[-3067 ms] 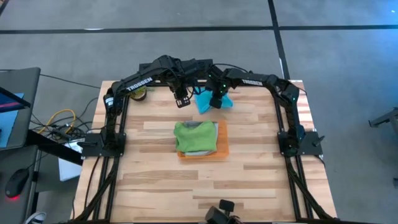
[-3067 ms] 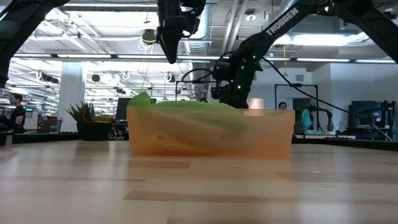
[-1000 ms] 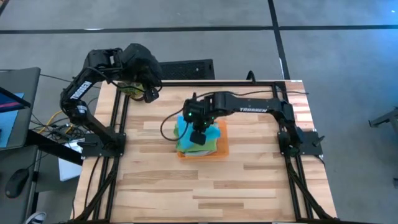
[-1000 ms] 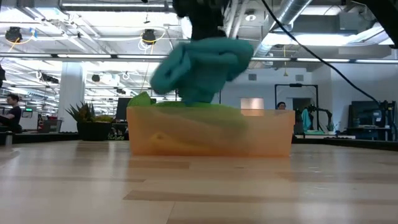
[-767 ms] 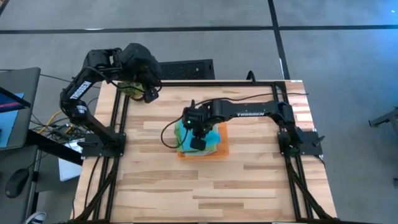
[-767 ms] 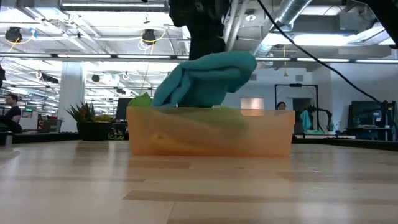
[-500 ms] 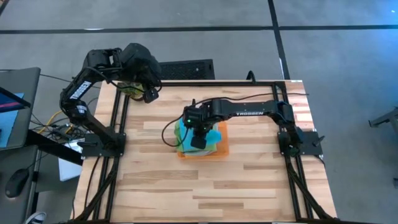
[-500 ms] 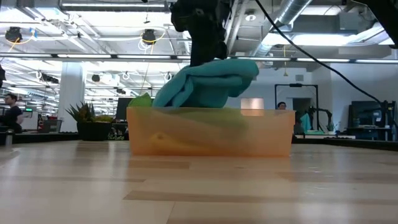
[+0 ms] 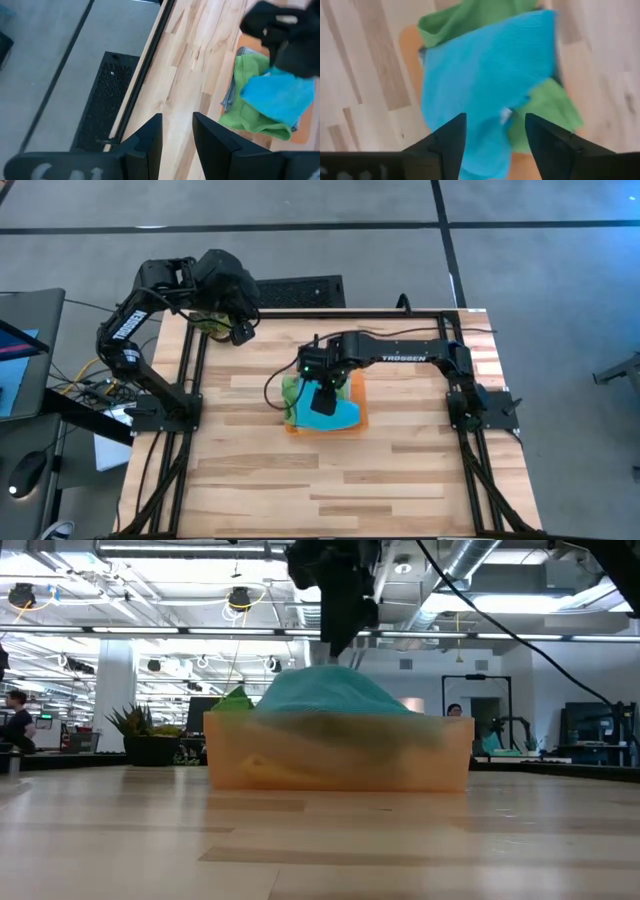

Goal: Sort microfiber towel by color & place in baskets
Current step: Return to Home Position

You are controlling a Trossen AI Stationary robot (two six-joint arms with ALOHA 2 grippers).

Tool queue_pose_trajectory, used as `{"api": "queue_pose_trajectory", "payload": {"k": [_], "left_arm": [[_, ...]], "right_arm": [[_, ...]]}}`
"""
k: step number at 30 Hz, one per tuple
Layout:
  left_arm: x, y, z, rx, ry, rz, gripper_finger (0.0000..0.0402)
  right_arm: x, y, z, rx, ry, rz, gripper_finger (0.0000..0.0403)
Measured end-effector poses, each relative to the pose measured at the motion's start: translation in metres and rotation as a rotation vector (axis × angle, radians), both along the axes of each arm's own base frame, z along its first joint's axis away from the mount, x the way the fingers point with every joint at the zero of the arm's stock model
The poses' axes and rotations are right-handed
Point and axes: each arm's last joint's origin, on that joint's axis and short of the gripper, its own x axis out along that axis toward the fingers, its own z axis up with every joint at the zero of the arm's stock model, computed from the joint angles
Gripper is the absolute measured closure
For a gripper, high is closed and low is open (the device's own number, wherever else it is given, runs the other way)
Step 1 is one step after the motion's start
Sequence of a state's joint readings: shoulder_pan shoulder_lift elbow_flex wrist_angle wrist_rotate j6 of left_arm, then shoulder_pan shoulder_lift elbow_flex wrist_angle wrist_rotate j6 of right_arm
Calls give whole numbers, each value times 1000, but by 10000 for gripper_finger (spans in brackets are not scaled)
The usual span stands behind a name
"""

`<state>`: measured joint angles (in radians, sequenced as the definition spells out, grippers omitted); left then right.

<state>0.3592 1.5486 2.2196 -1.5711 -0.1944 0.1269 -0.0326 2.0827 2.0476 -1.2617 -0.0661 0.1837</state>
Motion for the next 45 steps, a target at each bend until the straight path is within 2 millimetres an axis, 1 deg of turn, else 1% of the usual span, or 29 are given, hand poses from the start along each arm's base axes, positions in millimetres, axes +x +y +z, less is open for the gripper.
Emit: {"api": "queue_pose_trajectory", "payload": {"k": [3, 5, 7, 9, 11, 12, 13, 15, 18, 20, 23, 25, 28, 29, 32, 36, 39, 42, 45], "left_arm": [[0, 0, 0, 15, 12, -24, 302], [0, 0, 0, 19, 15, -31, 309], [-1, 0, 1, 21, 15, -39, 326], [-4, -2, 2, 25, 7, -42, 352], [-12, -4, 5, 29, -10, -37, 383], [-18, -6, 6, 29, -15, -32, 391], [-25, -8, 6, 27, -19, -25, 395], [-39, -13, 3, 14, -26, -5, 393], [-58, -20, -5, 1, -41, 17, 394], [-70, -25, -12, -1, -90, 23, 399], [-85, -32, -29, -6, -191, 20, 399], [-95, -37, -43, 1, -263, 3, 400], [-107, -42, -70, 15, -343, -8, 401], [-110, -43, -79, 24, -370, -9, 401], [-117, -46, -104, 48, -439, -11, 401], [-129, -51, -132, 34, -533, -9, 401], [-134, -53, -151, 28, -601, 11, 401], [-137, -54, -163, 23, -699, 23, 401], [-140, -55, -175, 17, -759, 33, 401]], "right_arm": [[-5, -4, 12, -20, 24, -2, 199], [-7, -4, 25, -26, 0, 19, 231], [-11, -4, 40, -41, -22, 50, 274], [-15, -5, 55, -88, -44, 94, 324], [-21, -6, 69, -166, -44, 105, 375], [-24, -8, 76, -206, -47, 92, 387], [-27, -11, 81, -247, -54, 76, 390], [-42, -16, 94, -290, -67, 51, 382], [-67, -23, 121, -302, -137, 5, 375], [-81, -26, 137, -310, -198, -13, 382], [-105, -27, 163, -323, -297, -31, 396], [-124, -26, 180, -330, -370, -44, 394], [-146, -20, 195, -335, -449, -51, 389], [-153, -18, 197, -334, -468, -48, 389], [-169, -13, 194, -323, -504, -48, 397], [-193, -7, 178, -323, -572, -108, 396], [-210, -5, 157, -305, -645, -150, 392], [-228, -4, 134, -268, -735, -206, 394], [-248, -2, 113, -241, -817, -240, 397]]}}
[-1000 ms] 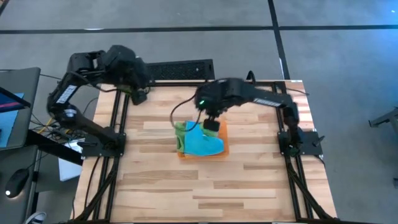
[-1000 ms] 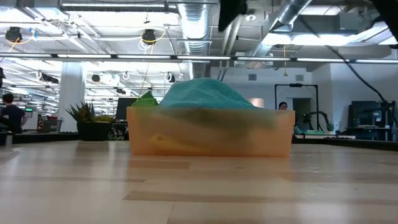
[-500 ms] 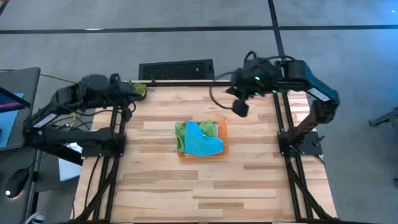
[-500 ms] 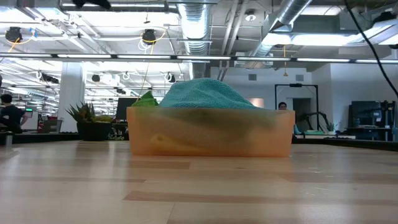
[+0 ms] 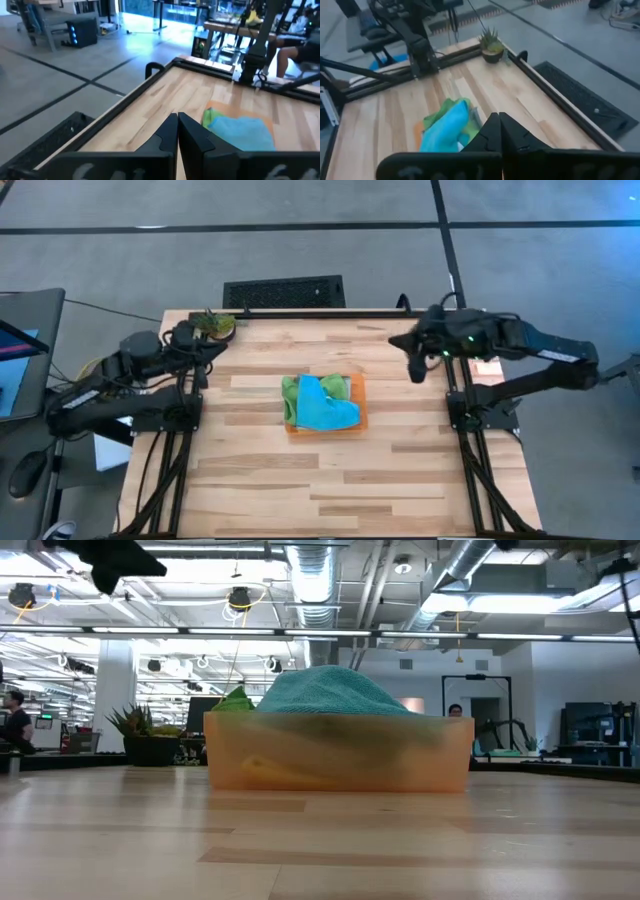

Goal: Sort microfiber towel by color & place in baskets
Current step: Return to Home Position

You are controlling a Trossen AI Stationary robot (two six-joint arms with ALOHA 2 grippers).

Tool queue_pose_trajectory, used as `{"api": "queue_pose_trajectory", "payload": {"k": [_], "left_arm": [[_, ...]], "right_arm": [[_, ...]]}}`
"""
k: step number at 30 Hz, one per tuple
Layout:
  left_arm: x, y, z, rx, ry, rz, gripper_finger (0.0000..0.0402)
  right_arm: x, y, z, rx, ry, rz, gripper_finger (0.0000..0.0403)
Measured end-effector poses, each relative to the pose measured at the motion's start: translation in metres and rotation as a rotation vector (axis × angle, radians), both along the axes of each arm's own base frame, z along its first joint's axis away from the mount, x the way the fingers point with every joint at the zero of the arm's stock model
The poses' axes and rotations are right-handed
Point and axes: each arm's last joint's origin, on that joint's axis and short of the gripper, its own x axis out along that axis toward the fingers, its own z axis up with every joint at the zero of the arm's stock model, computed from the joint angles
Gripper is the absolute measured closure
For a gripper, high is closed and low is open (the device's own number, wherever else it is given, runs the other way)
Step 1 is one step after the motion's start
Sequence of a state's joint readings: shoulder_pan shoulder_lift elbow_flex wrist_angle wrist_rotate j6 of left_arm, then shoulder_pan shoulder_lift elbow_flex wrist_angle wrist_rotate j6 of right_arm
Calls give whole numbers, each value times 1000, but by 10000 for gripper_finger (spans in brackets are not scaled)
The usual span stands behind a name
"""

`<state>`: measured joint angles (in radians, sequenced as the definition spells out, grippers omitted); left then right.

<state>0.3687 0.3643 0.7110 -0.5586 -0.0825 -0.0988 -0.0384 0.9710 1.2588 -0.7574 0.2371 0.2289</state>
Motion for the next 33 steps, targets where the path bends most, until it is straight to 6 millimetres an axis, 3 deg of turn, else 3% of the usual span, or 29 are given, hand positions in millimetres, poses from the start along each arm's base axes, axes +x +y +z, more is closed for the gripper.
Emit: {"api": "queue_pose_trajectory", "payload": {"k": [7, 16, 29, 33], "left_arm": [[-4, -1, -21, -4, -30, 31, 401], [0, 1, -57, -41, -123, 59, 401], [-5, 0, -98, -78, -202, 82, 401], [0, 2, -107, -79, -208, 74, 401]], "right_arm": [[-43, -1, -50, 0, -121, -33, 393], [-78, 0, -110, 43, -321, -58, 397], [-123, 2, -142, -10, -535, -61, 396], [-120, 2, -146, -21, -513, -60, 397]]}}
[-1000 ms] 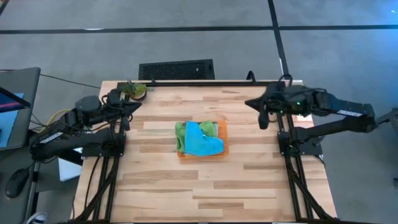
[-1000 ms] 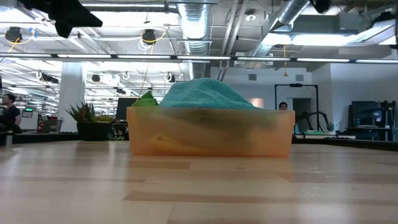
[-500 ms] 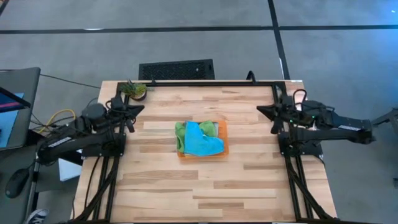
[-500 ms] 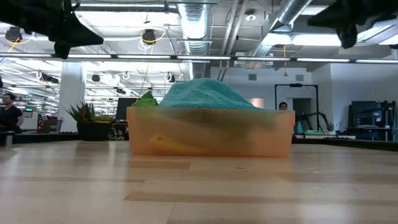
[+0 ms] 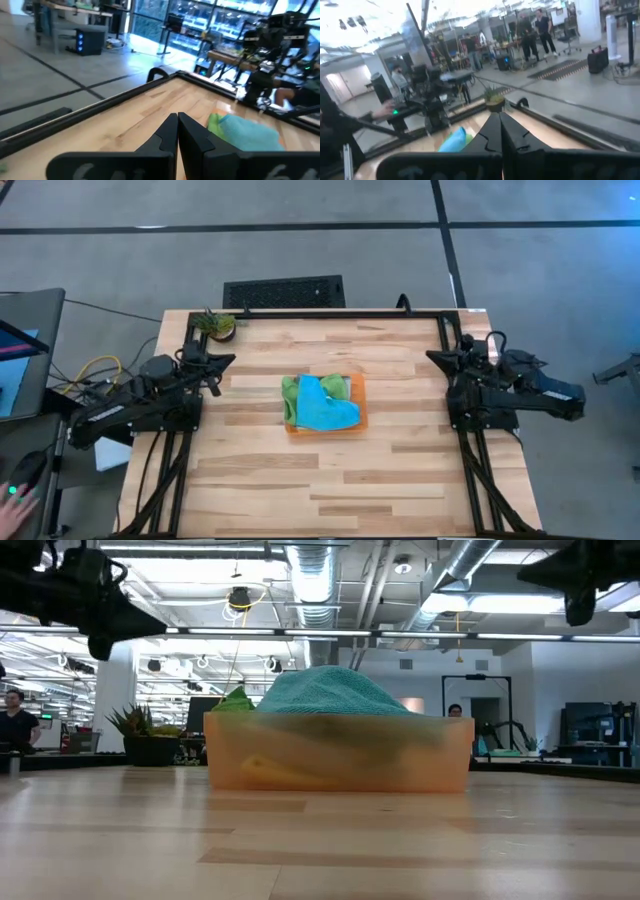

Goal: Sort microfiber towel by color & place in baskets
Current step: Return to Home Position

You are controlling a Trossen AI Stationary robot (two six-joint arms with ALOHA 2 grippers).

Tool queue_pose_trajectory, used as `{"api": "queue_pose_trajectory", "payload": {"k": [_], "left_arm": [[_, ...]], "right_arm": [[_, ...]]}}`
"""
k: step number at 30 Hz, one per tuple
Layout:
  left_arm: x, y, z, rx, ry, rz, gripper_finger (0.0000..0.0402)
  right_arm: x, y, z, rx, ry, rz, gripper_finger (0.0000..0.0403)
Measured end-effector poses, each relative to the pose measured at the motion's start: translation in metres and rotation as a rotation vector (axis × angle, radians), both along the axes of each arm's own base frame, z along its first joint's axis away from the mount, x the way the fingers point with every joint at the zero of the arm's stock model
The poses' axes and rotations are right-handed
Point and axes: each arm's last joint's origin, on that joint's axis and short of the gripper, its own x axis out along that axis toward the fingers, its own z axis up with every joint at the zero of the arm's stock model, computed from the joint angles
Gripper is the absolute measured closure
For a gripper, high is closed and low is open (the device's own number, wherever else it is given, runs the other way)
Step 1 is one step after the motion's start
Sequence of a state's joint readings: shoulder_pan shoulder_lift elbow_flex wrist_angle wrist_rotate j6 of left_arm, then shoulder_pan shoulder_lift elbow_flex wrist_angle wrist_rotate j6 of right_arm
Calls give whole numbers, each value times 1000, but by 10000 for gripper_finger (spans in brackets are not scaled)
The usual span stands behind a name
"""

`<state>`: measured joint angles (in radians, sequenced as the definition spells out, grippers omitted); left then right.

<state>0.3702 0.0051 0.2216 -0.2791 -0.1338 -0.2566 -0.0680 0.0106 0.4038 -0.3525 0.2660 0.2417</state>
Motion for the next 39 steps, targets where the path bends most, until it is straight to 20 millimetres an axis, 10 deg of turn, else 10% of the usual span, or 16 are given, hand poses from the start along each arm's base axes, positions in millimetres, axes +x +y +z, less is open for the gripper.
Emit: {"api": "queue_pose_trajectory", "payload": {"k": [11, 26, 39], "left_arm": [[15, 4, -36, 19, -36, -54, 401], [18, 3, -40, 137, -31, -127, 401], [18, 3, -40, 138, -28, -124, 401]], "right_arm": [[20, 0, -21, -72, -70, 60, 398], [43, 2, -80, -78, -87, 161, 394], [44, 2, -93, -32, 41, 167, 373]]}}
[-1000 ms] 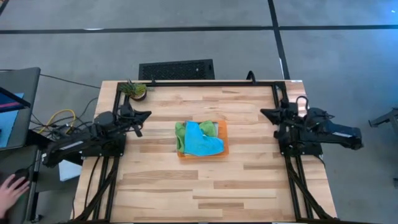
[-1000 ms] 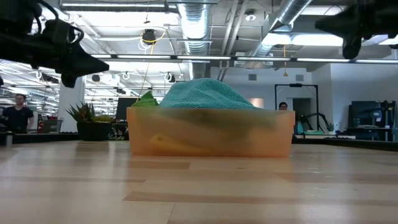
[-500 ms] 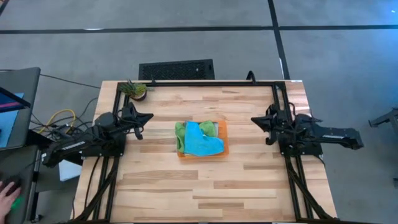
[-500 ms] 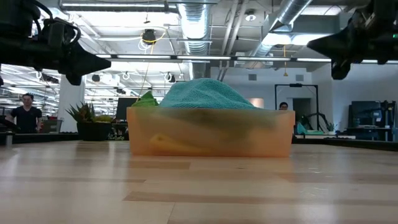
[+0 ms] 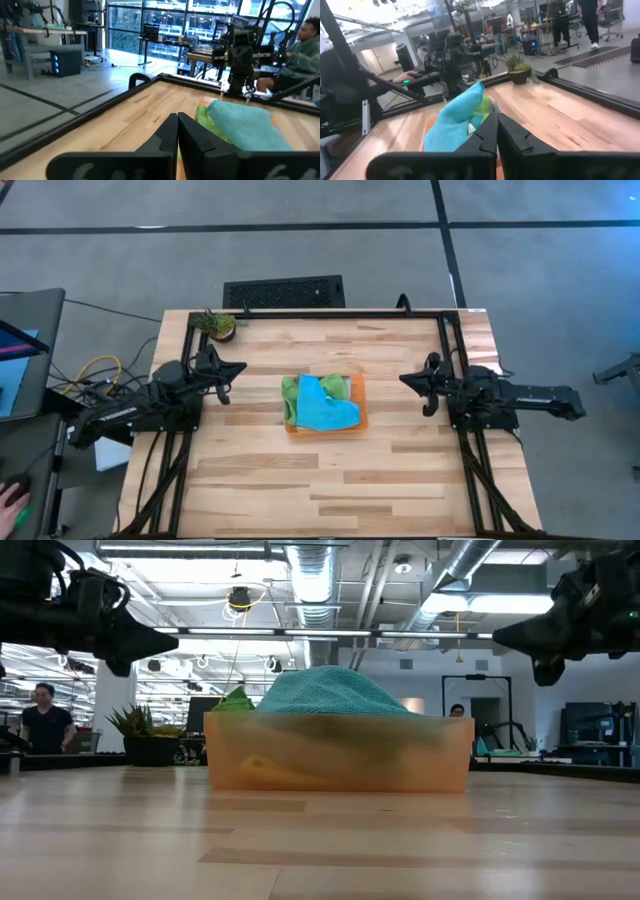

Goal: Sort microfiber towel by color & place in baskets
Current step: Return to Home Position

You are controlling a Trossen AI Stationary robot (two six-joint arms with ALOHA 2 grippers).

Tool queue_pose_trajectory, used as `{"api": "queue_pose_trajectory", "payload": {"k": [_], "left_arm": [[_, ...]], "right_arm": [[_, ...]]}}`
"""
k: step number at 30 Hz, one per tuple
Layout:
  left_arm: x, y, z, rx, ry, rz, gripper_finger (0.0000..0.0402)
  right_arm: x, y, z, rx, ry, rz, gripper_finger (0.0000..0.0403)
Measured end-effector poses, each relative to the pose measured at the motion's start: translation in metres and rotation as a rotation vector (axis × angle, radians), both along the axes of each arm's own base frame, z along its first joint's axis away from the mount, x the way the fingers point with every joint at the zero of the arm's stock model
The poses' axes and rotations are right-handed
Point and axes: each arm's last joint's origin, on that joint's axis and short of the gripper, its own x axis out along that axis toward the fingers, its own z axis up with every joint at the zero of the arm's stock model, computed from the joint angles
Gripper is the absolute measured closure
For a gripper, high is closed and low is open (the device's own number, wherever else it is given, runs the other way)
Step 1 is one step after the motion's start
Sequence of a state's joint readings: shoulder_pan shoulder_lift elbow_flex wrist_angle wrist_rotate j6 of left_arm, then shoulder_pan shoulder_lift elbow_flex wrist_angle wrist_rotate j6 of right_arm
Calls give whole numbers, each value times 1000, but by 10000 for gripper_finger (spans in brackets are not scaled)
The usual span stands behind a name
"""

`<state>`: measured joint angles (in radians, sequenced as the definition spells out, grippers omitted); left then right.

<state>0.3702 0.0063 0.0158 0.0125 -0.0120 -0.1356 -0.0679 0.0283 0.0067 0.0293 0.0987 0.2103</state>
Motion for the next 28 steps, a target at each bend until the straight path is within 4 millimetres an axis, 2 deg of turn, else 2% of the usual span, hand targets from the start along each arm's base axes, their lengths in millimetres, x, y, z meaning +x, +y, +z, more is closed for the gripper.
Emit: {"api": "queue_pose_trajectory", "payload": {"k": [6, 28], "left_arm": [[0, 0, 0, 39, 17, 2, 401], [0, 0, 0, 41, 18, 2, 401]], "right_arm": [[1, 0, 0, 0, 6, 1, 359], [1, 0, -1, 1, 10, 1, 359]]}}
